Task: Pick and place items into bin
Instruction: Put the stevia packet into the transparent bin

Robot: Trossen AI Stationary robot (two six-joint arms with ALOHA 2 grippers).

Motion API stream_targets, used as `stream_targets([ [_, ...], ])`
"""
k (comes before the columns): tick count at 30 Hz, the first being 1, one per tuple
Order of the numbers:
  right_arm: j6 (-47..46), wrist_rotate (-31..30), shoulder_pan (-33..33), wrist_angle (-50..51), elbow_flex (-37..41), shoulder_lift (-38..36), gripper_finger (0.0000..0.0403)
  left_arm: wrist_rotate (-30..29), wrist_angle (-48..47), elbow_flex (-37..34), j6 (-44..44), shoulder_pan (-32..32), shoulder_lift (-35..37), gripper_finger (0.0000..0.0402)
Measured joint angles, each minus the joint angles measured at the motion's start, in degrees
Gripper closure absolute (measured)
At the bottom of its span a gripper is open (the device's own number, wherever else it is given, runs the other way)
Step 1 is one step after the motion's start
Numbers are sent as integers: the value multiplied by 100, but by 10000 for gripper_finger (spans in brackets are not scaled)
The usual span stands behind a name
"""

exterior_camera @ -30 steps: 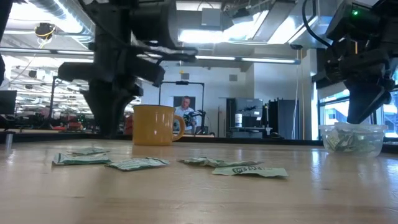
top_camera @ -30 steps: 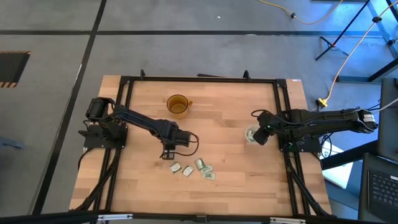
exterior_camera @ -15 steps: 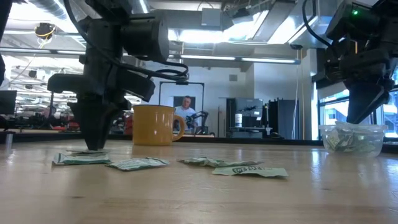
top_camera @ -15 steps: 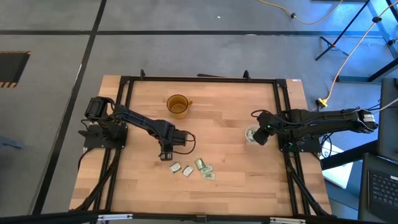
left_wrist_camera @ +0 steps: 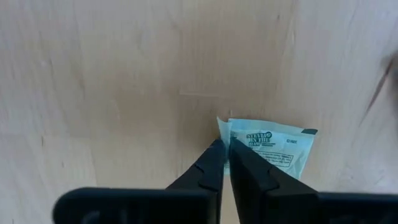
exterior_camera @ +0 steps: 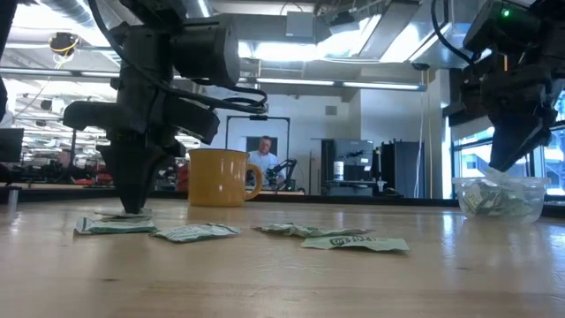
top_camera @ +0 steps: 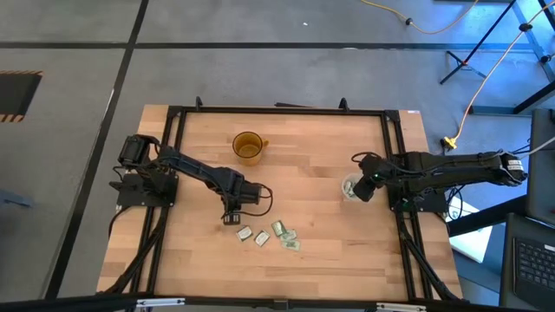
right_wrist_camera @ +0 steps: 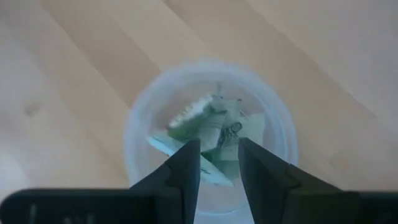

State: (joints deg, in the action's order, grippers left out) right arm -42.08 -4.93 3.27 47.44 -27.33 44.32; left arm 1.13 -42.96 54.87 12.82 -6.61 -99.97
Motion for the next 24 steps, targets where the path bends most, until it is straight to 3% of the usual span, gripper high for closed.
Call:
stream_targets([
  [8, 332, -59, 0, -182, -435, -289, 290, -140, -48, 271, -137, 2, -36, 397],
  [14, 1215, 168, -83, -1077, -432, -324, 290, -555, 46, 595, -504, 2, -34, 397],
  [18, 1759, 352, -241, -1885, -429, -320, 290, -817, 623, 797, -1000, -3, -29, 398],
  [24, 2663, 355, -488, -2921, -427, -265, 290, -1341, 2324, 946, -2304, -11, -23, 398],
])
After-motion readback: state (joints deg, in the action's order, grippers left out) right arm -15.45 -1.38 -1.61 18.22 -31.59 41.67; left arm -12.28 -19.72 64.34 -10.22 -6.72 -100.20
